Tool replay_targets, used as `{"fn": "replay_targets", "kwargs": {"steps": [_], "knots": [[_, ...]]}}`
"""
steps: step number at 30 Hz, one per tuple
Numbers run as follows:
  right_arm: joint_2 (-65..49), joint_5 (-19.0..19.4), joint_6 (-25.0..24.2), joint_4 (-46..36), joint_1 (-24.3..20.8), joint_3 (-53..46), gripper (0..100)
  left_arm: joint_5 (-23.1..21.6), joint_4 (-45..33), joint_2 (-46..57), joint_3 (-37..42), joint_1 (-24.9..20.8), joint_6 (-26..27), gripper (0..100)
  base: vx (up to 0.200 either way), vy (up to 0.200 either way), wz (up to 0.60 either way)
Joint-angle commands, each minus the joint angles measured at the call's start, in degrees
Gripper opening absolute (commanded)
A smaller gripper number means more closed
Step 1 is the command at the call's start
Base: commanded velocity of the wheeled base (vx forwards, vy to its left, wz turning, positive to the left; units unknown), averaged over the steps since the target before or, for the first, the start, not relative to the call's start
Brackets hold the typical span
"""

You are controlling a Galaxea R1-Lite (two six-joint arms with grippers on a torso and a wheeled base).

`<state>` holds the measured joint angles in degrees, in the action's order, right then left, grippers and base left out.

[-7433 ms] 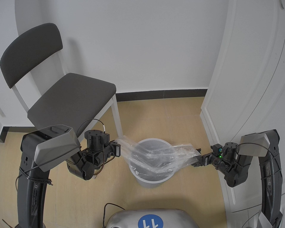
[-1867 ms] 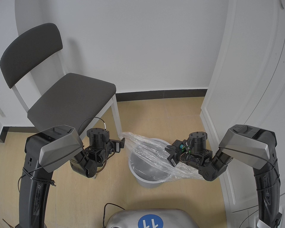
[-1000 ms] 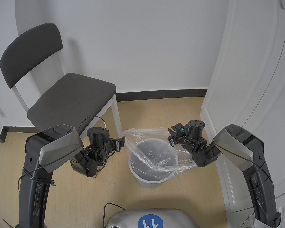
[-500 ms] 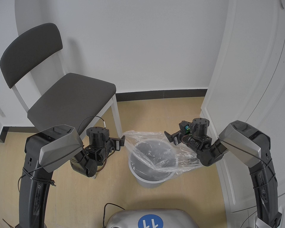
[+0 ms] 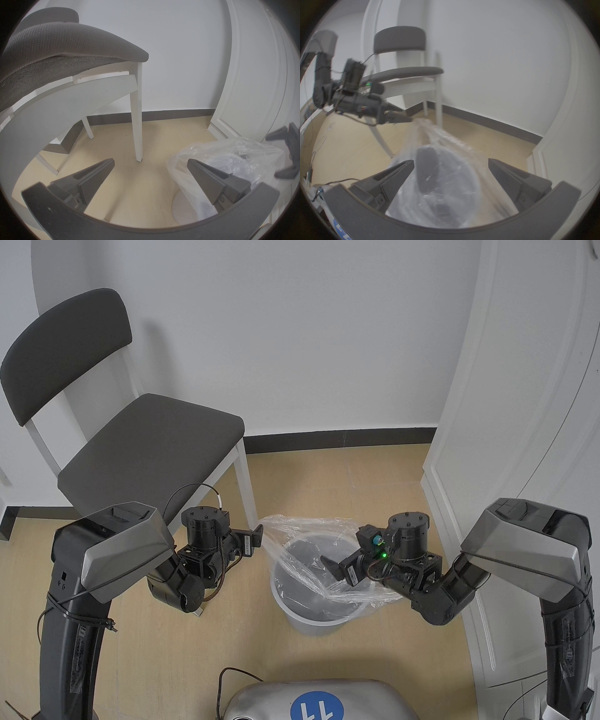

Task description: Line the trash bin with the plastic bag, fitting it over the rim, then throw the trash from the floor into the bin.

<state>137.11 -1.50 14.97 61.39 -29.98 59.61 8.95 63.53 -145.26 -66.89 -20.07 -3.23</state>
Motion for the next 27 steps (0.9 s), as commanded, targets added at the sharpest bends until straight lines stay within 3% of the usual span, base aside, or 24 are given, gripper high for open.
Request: {"fn": "replay_targets", "kwargs": {"steps": [1, 22, 23, 27], "knots": [[1.3, 0.0, 1.6, 0.2, -3.2, -3.4, 100, 0.0, 0.0, -0.1, 0.0, 0.0, 0.0, 100, 0.0, 0.0, 0.0], [8.4, 0.2, 3.0, 0.3, -3.9, -0.8, 100, 0.0, 0.0, -0.1, 0.0, -0.1, 0.1, 100, 0.0, 0.0, 0.0], [8.4, 0.2, 3.0, 0.3, -3.9, -0.8, 0, 0.0, 0.0, -0.1, 0.0, 0.0, 0.1, 100, 0.0, 0.0, 0.0], [7.1, 0.2, 3.0, 2.2, -4.0, -1.3, 0, 0.0, 0.0, -0.1, 0.0, 0.0, 0.1, 100, 0.0, 0.0, 0.0]]}}
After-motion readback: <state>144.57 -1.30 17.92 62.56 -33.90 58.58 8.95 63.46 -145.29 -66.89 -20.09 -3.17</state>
